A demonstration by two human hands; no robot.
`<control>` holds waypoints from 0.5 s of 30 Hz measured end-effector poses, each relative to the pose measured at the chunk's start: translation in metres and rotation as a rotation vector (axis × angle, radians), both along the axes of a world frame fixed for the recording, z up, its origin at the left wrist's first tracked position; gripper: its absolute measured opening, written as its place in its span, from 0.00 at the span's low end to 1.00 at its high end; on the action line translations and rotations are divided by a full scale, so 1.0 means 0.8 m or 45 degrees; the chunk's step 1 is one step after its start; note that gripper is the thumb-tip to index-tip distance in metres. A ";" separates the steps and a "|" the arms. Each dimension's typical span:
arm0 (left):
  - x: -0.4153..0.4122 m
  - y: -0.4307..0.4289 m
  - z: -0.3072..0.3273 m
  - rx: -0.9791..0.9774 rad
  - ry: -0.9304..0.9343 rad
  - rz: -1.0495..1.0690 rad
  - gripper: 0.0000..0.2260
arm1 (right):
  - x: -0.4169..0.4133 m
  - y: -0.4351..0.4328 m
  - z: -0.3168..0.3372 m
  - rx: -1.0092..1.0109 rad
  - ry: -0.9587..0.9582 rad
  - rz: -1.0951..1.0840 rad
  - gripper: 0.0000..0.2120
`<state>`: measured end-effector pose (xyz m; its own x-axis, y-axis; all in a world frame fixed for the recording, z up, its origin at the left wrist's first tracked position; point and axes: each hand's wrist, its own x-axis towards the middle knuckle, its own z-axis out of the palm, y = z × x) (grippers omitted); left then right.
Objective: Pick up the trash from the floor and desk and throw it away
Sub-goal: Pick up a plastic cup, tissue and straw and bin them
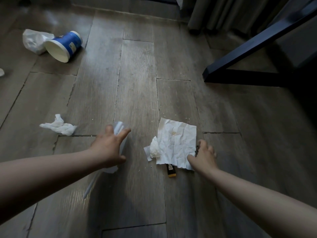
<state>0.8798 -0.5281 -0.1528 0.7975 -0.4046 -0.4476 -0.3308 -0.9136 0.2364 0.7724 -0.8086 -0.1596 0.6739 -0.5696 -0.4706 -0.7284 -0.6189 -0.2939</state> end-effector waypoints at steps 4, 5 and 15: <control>0.000 0.000 0.002 0.000 0.006 -0.003 0.46 | 0.006 0.029 -0.005 0.021 -0.023 -0.022 0.42; 0.000 0.000 0.003 0.002 0.003 -0.004 0.45 | 0.008 0.039 -0.007 0.014 -0.015 0.015 0.44; -0.001 -0.001 0.010 -0.007 0.028 0.009 0.44 | 0.040 0.095 -0.010 -0.019 0.031 0.093 0.50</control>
<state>0.8790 -0.5290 -0.1444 0.7901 -0.4014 -0.4632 -0.3189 -0.9146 0.2485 0.8046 -0.7330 -0.1673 0.7024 -0.5265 -0.4790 -0.6880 -0.6747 -0.2672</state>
